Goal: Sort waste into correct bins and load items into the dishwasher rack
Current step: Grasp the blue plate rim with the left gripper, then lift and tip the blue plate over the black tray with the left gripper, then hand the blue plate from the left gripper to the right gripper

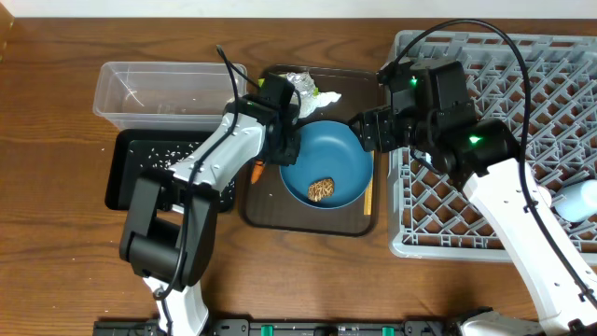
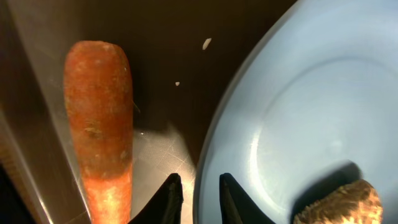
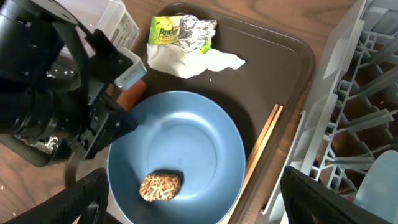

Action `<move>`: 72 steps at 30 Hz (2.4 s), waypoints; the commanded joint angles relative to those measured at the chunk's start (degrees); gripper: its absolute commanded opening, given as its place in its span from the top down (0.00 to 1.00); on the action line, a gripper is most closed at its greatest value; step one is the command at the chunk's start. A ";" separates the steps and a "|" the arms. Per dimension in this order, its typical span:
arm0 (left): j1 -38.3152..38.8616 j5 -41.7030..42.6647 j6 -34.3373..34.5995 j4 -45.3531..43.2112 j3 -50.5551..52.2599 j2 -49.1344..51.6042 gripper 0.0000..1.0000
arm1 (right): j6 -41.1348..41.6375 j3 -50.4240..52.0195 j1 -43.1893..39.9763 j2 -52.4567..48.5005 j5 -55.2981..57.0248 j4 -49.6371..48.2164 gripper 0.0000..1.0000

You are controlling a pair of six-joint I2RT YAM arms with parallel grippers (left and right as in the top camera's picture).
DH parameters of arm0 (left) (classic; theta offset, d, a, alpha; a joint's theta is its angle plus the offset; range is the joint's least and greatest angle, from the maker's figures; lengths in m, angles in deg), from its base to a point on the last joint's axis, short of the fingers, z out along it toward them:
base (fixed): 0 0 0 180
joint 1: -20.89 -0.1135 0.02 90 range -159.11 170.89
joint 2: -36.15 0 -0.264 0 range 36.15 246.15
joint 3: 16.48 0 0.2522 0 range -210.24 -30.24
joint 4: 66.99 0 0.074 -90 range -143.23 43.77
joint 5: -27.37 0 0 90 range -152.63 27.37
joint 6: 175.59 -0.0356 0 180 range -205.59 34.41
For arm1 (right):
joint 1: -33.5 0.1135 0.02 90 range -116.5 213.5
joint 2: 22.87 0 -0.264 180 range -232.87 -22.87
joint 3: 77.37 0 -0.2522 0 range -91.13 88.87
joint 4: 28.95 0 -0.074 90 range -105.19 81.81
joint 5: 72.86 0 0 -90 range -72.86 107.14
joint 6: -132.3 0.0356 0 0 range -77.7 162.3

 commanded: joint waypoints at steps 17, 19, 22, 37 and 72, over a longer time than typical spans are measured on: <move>-0.04 3.37 -4.83 0.66 0.00 3.02 0.94 | 0.79 -0.44 0.13 0.22 0.15 0.17 0.19; -0.04 3.37 -4.83 2.62 -0.96 1.70 0.94 | 0.79 -0.44 0.13 0.22 0.17 0.13 0.19; -0.04 2.86 -4.83 6.78 -3.17 -0.55 0.94 | 0.79 -0.44 0.13 0.22 0.17 0.13 0.18; -7.54 -32.48 -4.68 32.59 -15.13 -20.09 0.94 | 0.57 -0.44 0.02 0.22 1.92 -0.09 0.16; -1.60 -78.07 26.99 54.82 -9.79 -12.48 0.94 | 0.59 -0.44 0.04 0.22 4.87 -1.16 0.17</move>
